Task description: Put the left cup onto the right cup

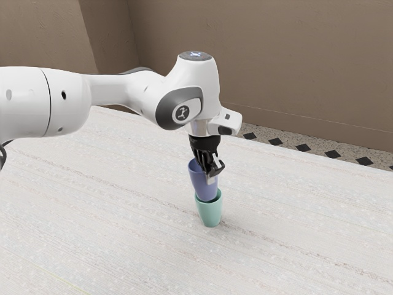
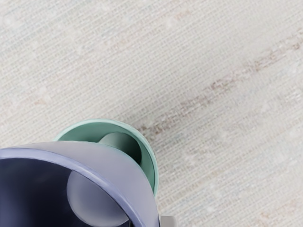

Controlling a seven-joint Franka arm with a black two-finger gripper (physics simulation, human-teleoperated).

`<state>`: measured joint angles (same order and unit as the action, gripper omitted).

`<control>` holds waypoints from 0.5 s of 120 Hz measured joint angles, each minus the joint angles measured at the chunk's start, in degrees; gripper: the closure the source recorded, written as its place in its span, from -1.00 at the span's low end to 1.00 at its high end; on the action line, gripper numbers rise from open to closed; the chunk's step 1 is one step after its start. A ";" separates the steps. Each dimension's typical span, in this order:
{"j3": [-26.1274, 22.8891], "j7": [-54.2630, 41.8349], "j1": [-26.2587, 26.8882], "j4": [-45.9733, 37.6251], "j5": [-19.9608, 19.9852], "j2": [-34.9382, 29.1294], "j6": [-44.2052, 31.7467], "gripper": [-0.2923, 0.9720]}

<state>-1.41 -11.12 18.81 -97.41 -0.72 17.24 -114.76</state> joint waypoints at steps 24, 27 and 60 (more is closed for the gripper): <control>0.04 0.04 -0.01 0.00 -0.40 0.23 -0.24 0.70; 0.02 0.05 0.00 0.00 -0.43 0.27 -0.38 0.70; 0.00 0.12 0.00 0.00 -0.48 1.41 -2.14 0.69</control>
<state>-1.41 -11.00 18.81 -97.41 -1.20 18.65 -116.90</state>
